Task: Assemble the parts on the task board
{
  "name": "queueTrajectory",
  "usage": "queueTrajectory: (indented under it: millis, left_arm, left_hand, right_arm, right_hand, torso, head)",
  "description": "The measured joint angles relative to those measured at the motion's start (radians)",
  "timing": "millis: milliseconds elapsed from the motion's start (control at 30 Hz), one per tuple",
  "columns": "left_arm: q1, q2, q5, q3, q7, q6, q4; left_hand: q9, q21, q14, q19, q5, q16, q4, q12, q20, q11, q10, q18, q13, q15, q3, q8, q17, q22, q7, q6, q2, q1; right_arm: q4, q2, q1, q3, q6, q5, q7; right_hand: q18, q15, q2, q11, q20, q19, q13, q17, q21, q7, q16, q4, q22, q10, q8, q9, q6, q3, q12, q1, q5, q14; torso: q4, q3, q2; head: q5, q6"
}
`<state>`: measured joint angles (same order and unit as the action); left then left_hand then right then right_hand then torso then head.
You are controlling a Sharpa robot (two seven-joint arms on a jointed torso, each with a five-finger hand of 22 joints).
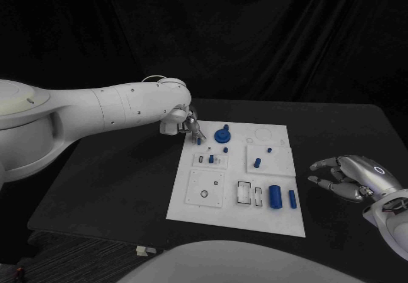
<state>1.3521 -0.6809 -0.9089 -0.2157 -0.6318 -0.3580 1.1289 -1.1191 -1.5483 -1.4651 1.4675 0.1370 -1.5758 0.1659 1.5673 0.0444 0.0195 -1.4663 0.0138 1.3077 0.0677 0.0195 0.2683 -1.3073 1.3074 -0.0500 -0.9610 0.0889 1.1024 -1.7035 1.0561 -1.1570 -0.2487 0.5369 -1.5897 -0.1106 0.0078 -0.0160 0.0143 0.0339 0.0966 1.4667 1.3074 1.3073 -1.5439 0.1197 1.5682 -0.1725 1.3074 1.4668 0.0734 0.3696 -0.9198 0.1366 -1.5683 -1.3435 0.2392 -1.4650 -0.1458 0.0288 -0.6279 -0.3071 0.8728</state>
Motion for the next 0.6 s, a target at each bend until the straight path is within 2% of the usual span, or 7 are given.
queueTrajectory:
  millis: [300,400,467,533,600]
  left_arm:
    - [-0.001,0.002,0.000,0.000,0.012,-0.004,0.000]
    - [-0.001,0.002,0.000,0.000,0.016,-0.005,0.000]
    - [-0.001,0.002,0.000,0.000,0.017,-0.006,-0.001]
    - [-0.001,0.002,0.000,0.000,0.019,-0.006,-0.001]
    - [-0.001,0.002,-0.001,0.000,0.021,-0.006,-0.001]
  left_hand:
    - [0.008,0.000,0.000,0.000,0.074,0.000,-0.045,0.000,0.000,0.000,0.000,0.000,0.000,0.000,0.035,0.000,0.000,0.000,0.000,0.000,0.000,0.048]
    - [0.015,0.000,0.000,0.000,0.080,0.000,-0.066,0.000,0.000,0.000,0.000,0.000,0.000,0.000,0.056,-0.002,0.000,0.000,0.003,-0.003,0.001,0.067]
    - [0.024,0.000,0.000,0.000,0.108,0.000,-0.084,0.000,0.000,0.000,0.000,0.000,0.000,0.000,0.079,-0.009,0.000,0.000,0.005,-0.006,-0.004,0.076]
    - [0.034,0.000,0.000,0.000,0.163,0.000,-0.105,0.000,0.000,0.000,0.000,0.000,0.000,0.000,0.118,-0.017,0.000,0.000,0.006,-0.006,-0.015,0.087]
    - [0.044,0.000,0.000,0.000,0.189,0.000,-0.133,0.000,0.000,0.000,0.000,0.000,0.000,0.000,0.175,-0.024,0.000,0.000,0.005,-0.010,-0.024,0.096]
  right_arm:
    - [0.001,-0.001,0.000,0.000,0.000,0.000,0.000]
    - [0.002,-0.002,0.000,0.000,0.000,0.000,0.000]
    - [0.002,-0.003,0.000,0.000,0.000,0.000,0.000]
    - [0.003,-0.003,0.000,0.000,0.000,0.000,0.000]
    - [0.003,-0.003,0.000,0.000,0.000,0.000,0.000]
  right_hand:
    - [0.000,0.000,0.000,0.000,0.000,0.000,0.000,0.000,0.000,0.000,0.000,0.000,0.000,0.000,0.000,0.000,0.000,0.000,0.000,0.000,0.000,0.000]
    - [0.000,0.000,0.000,0.000,0.000,0.000,0.000,0.000,0.000,0.000,0.000,0.000,0.000,0.000,0.000,0.000,0.000,0.000,0.000,0.000,0.000,0.000]
    - [0.000,0.000,0.000,0.000,0.000,0.000,0.000,0.000,0.000,0.000,0.000,0.000,0.000,0.000,0.000,0.000,0.000,0.000,0.000,0.000,0.000,0.000]
    - [0.000,0.000,0.000,0.000,0.000,0.000,0.000,0.000,0.000,0.000,0.000,0.000,0.000,0.000,0.000,0.000,0.000,0.000,0.000,0.000,0.000,0.000]
    - [0.000,0.000,0.000,0.000,0.000,0.000,0.000,0.000,0.000,0.000,0.000,0.000,0.000,0.000,0.000,0.000,0.000,0.000,0.000,0.000,0.003,0.000]
  torso:
    - [0.0000,0.0003,0.000]
    - [0.0003,0.0003,0.000]
    - [0.0005,0.0003,0.000]
    - [0.0006,0.0003,0.000]
    - [0.0006,0.0003,0.001]
  head:
    - [-0.001,0.000]
    - [-0.001,0.000]
    - [-0.001,0.000]
    - [-0.001,0.000]
    - [-0.002,0.000]
